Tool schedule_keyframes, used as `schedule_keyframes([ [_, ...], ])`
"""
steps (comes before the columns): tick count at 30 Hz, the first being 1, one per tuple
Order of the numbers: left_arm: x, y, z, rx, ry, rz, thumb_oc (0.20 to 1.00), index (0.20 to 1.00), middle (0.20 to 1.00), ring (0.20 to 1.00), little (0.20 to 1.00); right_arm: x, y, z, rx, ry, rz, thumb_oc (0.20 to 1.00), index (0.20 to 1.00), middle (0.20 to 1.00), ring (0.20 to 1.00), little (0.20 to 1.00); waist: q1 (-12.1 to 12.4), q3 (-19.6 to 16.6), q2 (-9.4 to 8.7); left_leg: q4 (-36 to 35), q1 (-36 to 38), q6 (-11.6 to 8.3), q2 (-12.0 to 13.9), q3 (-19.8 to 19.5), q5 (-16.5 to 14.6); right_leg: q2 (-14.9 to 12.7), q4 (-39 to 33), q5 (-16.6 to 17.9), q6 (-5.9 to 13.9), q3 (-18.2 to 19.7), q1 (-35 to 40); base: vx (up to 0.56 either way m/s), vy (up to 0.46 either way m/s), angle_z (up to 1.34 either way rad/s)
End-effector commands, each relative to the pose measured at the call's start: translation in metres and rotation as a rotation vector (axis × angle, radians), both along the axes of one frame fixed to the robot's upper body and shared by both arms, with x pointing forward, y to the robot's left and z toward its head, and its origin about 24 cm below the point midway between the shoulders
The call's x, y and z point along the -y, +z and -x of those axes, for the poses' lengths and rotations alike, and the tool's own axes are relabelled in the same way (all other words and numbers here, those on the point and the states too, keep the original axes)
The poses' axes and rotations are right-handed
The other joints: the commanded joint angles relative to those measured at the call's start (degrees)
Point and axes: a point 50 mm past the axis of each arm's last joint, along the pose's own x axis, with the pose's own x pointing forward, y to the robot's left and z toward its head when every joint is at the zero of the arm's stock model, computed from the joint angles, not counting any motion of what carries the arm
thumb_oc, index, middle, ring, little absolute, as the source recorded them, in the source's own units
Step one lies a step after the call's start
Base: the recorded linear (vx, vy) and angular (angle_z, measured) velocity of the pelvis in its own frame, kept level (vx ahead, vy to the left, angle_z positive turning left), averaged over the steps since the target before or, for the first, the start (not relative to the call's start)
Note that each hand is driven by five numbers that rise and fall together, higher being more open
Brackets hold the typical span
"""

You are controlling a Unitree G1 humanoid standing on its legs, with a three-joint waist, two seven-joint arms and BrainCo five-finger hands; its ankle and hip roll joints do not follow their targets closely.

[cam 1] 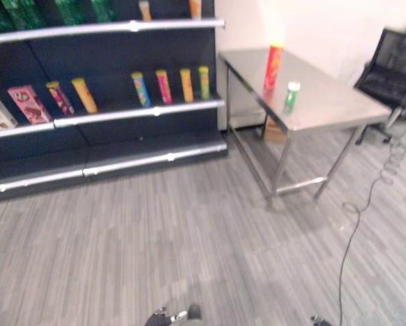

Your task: Put the goods on the table back onto the shelves and tidy them up.

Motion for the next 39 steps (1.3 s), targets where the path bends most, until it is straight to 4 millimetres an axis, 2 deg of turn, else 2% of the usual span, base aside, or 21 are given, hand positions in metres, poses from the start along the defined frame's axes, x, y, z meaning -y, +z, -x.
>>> schedule_keyframes([
  [1, 0.002, 0.005, -0.019, 0.077, -0.02, 0.011, 1.0, 1.0, 1.0, 1.0, 1.0, 0.002, 0.013, -0.043, 0.152, 0.027, -0.012, 1.0, 1.0, 1.0, 1.0, 1.0, 0.02, 2.05, -0.58, 0.29, -5.15, 3.36, -3.59, 0.49, 1.46, -6.23, 6.95, 19.92, 3.51, 1.77, 4.87, 0.31, 0.228, -0.44],
  [3, -0.001, 0.008, -0.025, 0.093, -0.028, 0.0, 1.0, 1.0, 1.0, 1.0, 1.0, 0.004, 0.015, -0.047, 0.169, 0.013, -0.011, 1.0, 1.0, 1.0, 1.0, 1.0, -0.8, 3.05, 0.3, 0.51, -2.04, 5.46, -4.99, 0.81, -0.47, -8.03, 16.13, 27.54, 2.34, 0.54, -0.21, 0.23, 0.211, -0.19],
  [5, -0.001, 0.009, -0.028, 0.098, -0.038, -0.004, 1.0, 1.0, 1.0, 1.0, 1.0, 0.005, 0.016, -0.048, 0.176, 0.008, -0.012, 1.0, 1.0, 1.0, 1.0, 1.0, -1.1, 3.55, 0.72, 0.17, -0.48, 6.16, -5.68, 1.12, -1.43, -8.97, 18.32, 28.94, 2.03, -0.88, -1.84, 0.24, 0.193, 0.01],
  [6, 0.0, 0.01, -0.032, 0.105, -0.061, -0.004, 1.0, 1.0, 1.0, 1.0, 1.0, 0.003, 0.016, -0.048, 0.179, 0.011, -0.013, 1.0, 1.0, 1.0, 1.0, 1.0, -2.22, 4.13, 2.21, -0.44, 2.54, 6.43, -5.29, 1.25, -3.07, -9.05, 19.89, 23.12, 0.71, -4.77, -6.31, 0.48, 0.238, 0.11],
  [7, 0.002, 0.011, -0.036, 0.114, -0.085, -0.006, 1.0, 1.0, 1.0, 1.0, 1.0, 0.003, 0.015, -0.046, 0.17, 0.02, -0.014, 1.0, 1.0, 1.0, 1.0, 1.0, -3.55, 5.01, 3.13, -0.56, 4.83, 6.04, -5.05, 0.31, -4.15, -6.46, 15.16, 15.13, 0.12, -6.57, -8.62, 0.38, 0.153, 0.03],
  [8, 0.002, 0.011, -0.037, 0.114, -0.085, -0.005, 1.0, 1.0, 1.0, 1.0, 1.0, 0.003, 0.015, -0.046, 0.17, 0.02, -0.014, 1.0, 1.0, 1.0, 1.0, 1.0, -3.55, 4.94, 3.21, -0.54, 4.73, 6.02, -4.96, 0.3, -4.13, -6.37, 15.02, 15.25, 0.09, -6.61, -8.66, 0.25, 0.016, -0.2],
  [10, 0.006, 0.014, -0.047, 0.142, -0.119, -0.009, 1.0, 1.0, 1.0, 1.0, 1.0, 0.004, 0.015, -0.047, 0.163, 0.025, -0.01, 1.0, 1.0, 1.0, 1.0, 1.0, -5.14, 6.46, 3.29, -1.56, 7.59, 5.61, -5.22, -1.01, -5.29, -2.36, 7.03, 12.59, 1.03, -5.72, -11.09, 0.2, -0.042, 0.09],
  [11, 0.007, 0.014, -0.05, 0.154, -0.125, -0.007, 1.0, 1.0, 1.0, 1.0, 1.0, 0.005, 0.014, -0.045, 0.155, 0.021, -0.007, 1.0, 1.0, 1.0, 1.0, 1.0, -5.55, 6.74, 3.0, -1.65, 8.4, 5.49, -5.73, -1.54, -5.84, -1.07, 1.82, 13.11, 1.92, -4.52, -10.78, 0.37, -0.056, 0.55],
  [12, 0.008, 0.017, -0.057, 0.181, -0.133, -0.012, 1.0, 1.0, 1.0, 1.0, 1.0, 0.007, 0.012, -0.039, 0.128, 0.021, 0.004, 1.0, 1.0, 1.0, 1.0, 1.0, -6.52, 7.63, 2.4, -2.57, 11.46, 5.39, -6.87, -2.59, -7.44, 1.9, -7.52, 15.87, 3.34, -2.15, -12.9, 0.35, -0.044, 0.55],
  [15, 0.009, 0.016, -0.058, 0.168, -0.141, -0.015, 1.0, 1.0, 1.0, 1.0, 1.0, 0.005, 0.01, -0.033, 0.097, 0.032, 0.011, 1.0, 1.0, 1.0, 1.0, 1.0, -7.68, 8.45, 1.6, -3.02, 14.24, 5.08, -8.36, -5.66, -8.99, 3.58, -16.34, 19.76, 5.41, -0.72, -16.04, 0.32, -0.05, 0.49],
  [19, 0.018, 0.004, -0.03, 0.054, -0.219, -0.009, 1.0, 1.0, 1.0, 1.0, 1.0, 0.011, 0.009, -0.026, 0.076, 0.033, 0.022, 1.0, 1.0, 1.0, 1.0, 1.0, -8.23, 6.59, 1.53, -4.01, 18.32, 5.12, -9.19, -7.21, -12.42, 2.96, -17.9, 22.56, 4.86, -1.87, -15.94, 0.39, -0.081, 0.4],
  [23, 0.026, 0.0, -0.02, 0.019, -0.234, 0.011, 1.0, 1.0, 1.0, 1.0, 1.0, 0.015, 0.009, -0.022, 0.061, 0.043, 0.035, 1.0, 1.0, 1.0, 1.0, 1.0, -8.7, 5.61, 2.56, -2.81, 19.51, 4.56, -8.11, -8.14, -14.06, 3.51, -16.59, 23.38, 3.85, -2.86, -14.95, 0.31, -0.124, 0.27],
  [27, 0.031, 0.001, -0.024, 0.037, -0.227, 0.027, 1.0, 1.0, 1.0, 1.0, 1.0, 0.018, 0.011, -0.024, 0.074, 0.04, 0.034, 1.0, 1.0, 1.0, 1.0, 1.0, -9.12, 5.16, 3.68, 0.47, 18.7, 2.57, -6.56, -8.89, -11.8, 4.59, -14.82, 22.26, 2.34, -2.94, -14.18, 0.28, -0.19, 0.2],
  [28, 0.032, 0.003, -0.032, 0.069, -0.204, 0.038, 1.0, 1.0, 1.0, 1.0, 1.0, 0.021, 0.013, -0.027, 0.092, 0.026, 0.032, 1.0, 1.0, 1.0, 1.0, 1.0, -9.14, 4.47, 4.4, 5.55, 17.36, -0.58, -5.14, -9.3, -7.59, 5.64, -13.65, 19.54, 0.4, -3.48, -12.33, 0.28, -0.213, 0.08],
  [29, 0.032, 0.003, -0.032, 0.069, -0.204, 0.038, 1.0, 1.0, 1.0, 1.0, 1.0, 0.021, 0.013, -0.027, 0.092, 0.026, 0.032, 1.0, 1.0, 1.0, 1.0, 1.0, -9.19, 4.47, 4.42, 5.62, 17.32, -0.59, -5.12, -9.34, -7.63, 5.65, -13.63, 19.51, 0.39, -3.53, -12.32, 0.36, -0.27, 0.15],
  [30, 0.033, 0.004, -0.034, 0.077, -0.191, 0.044, 1.0, 1.0, 1.0, 1.0, 1.0, 0.022, 0.013, -0.027, 0.095, 0.018, 0.032, 1.0, 1.0, 1.0, 1.0, 1.0, -9.22, 4.28, 4.56, 8.32, 16.43, -1.98, -4.69, -9.01, -5.7, 5.86, -13.5, 18.39, -0.23, -3.74, -11.25, 0.21, -0.153, 0.22],
  [31, 0.032, 0.004, -0.035, 0.083, -0.178, 0.046, 1.0, 1.0, 1.0, 1.0, 1.0, 0.023, 0.013, -0.028, 0.101, 0.012, 0.032, 1.0, 1.0, 1.0, 1.0, 1.0, -9.46, 4.21, 4.5, 13.25, 14.87, -4.07, -3.98, -8.26, -2.56, 6.17, -12.98, 17.09, -1.18, -3.66, -9.84, 0.27, -0.198, 0.16],
  [34, 0.03, 0.006, -0.038, 0.097, -0.164, 0.05, 1.0, 1.0, 1.0, 1.0, 1.0, 0.025, 0.015, -0.029, 0.117, -0.007, 0.031, 1.0, 1.0, 1.0, 1.0, 1.0, -9.02, 4.88, 3.48, 30.53, 8.06, -6.19, -3.52, -6.34, 3.23, 6.19, -12.6, 13.94, -2.92, -2.77, -5.7, 0.25, -0.197, 0.15],
  [36, 0.027, 0.007, -0.041, 0.112, -0.141, 0.047, 1.0, 1.0, 1.0, 1.0, 1.0, 0.025, 0.016, -0.033, 0.134, -0.013, 0.029, 1.0, 1.0, 1.0, 1.0, 1.0, -8.21, 5.75, 2.27, 39.11, 4.32, -5.32, -3.47, -4.48, 4.71, 6.02, -12.52, 12.81, -4.14, -1.7, -3.21, 0.25, -0.185, -0.07],
  [38, 0.027, 0.007, -0.04, 0.11, -0.137, 0.045, 1.0, 1.0, 1.0, 1.0, 1.0, 0.026, 0.016, -0.031, 0.127, -0.013, 0.033, 1.0, 1.0, 1.0, 1.0, 1.0, -7.73, 6.04, 1.92, 41.57, 2.41, -4.41, -2.94, -3.42, 4.03, 6.05, -12.36, 12.14, -4.67, -1.29, -2.05, 0.27, -0.116, -0.23],
  [39, 0.025, 0.006, -0.035, 0.107, -0.091, 0.061, 1.0, 1.0, 1.0, 1.0, 1.0, 0.023, 0.015, -0.03, 0.128, -0.012, 0.023, 1.0, 1.0, 1.0, 1.0, 1.0, -5.97, 6.16, 1.23, 37.83, -3.41, -1.25, -2.72, -1.83, -0.18, 5.77, -12.39, 10.79, -5.01, -0.35, 0.95, 0.29, -0.076, -0.33],
])
